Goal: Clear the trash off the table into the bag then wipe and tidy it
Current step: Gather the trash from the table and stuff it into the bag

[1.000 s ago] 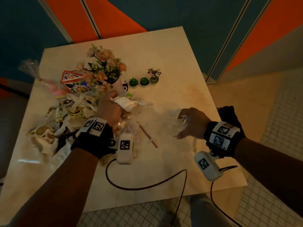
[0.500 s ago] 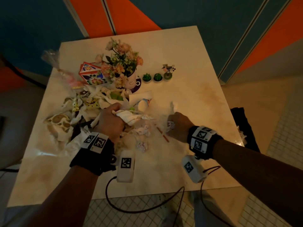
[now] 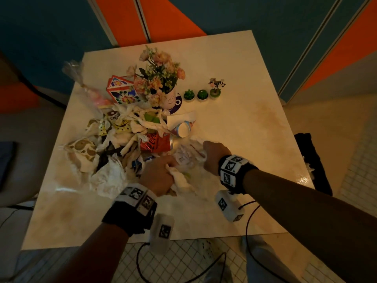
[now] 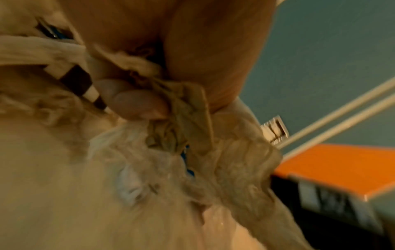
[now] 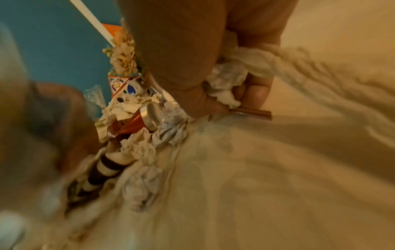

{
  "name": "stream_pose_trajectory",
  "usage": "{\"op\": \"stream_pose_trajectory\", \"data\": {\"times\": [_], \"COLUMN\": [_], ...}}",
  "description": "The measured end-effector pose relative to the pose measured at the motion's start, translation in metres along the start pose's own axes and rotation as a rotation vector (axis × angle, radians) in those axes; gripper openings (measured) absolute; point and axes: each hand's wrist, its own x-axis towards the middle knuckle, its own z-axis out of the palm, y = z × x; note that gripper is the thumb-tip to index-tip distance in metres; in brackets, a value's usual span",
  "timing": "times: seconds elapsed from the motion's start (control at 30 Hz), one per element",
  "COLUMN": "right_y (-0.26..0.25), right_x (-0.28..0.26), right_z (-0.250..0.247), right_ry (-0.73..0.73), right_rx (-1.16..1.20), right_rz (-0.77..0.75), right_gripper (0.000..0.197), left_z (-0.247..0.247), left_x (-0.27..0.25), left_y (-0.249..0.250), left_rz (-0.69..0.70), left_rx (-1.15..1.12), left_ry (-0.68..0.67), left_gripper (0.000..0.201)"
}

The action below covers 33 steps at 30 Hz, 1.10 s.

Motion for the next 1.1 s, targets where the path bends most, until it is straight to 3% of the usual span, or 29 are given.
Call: {"op": "stream_pose_trajectory", "data": {"times": [0.13, 0.27, 0.4, 0.53, 0.7, 0.8, 0.97, 1.03, 1.1], "right_y": [0.008, 0.019, 0.031, 0.038, 0.041, 0.045, 0.060, 0.066, 0.072], "right_x": [-0.006, -0.018, -0.033, -0.043, -0.055, -0.062, -0.080, -0.087, -0.091], "right_z": [-0.009, -0.019, -0.029, -0.037, -0.048, -0.055, -0.061, -0.063, -0.063], "right_ry": [-0.004, 0.044, 0.092, 0.138, 0.173, 0.197, 0.219, 0.230, 0.244], "right_rx": [0.151, 0.143, 0.290, 0.436, 0.514, 0.540, 0.573, 0.567, 0.555], "right_rz": [0.067, 0.077, 0.099, 0.098, 0.094, 0.085, 0.065, 0.055, 0.049], "right_gripper": [0.046, 0.018, 0.006, 0.035, 0.028, 0.030, 0.038, 0.039, 0.039], "left_z": [0.025, 0.041, 0.051, 0.058, 0.060, 0.059, 0.052, 0.051, 0.055], "left_x": [-0.001, 0.004, 0.003, 0.004, 0.011, 0.013, 0.005, -0.002, -0.008], "left_y": [-0.012, -0.022, -0.023, -0.022, -0.018, -0.017, -0.016, -0.014, -0.008], "left_rz": [0.011, 0.069, 0.142, 0.182, 0.147, 0.134, 0.056, 0.073, 0.108], "left_rx": [0.195, 0.291, 0.415, 0.445, 0.476, 0.495, 0.445, 0.417, 0.553], "left_ry": [-0.048, -0.006, 0.069, 0.124, 0.134, 0.144, 0.162, 0.183, 0.092], "left_gripper": [0.023, 0.039, 0.029, 0.026, 0.022, 0.010, 0.010, 0.013, 0.031]}}
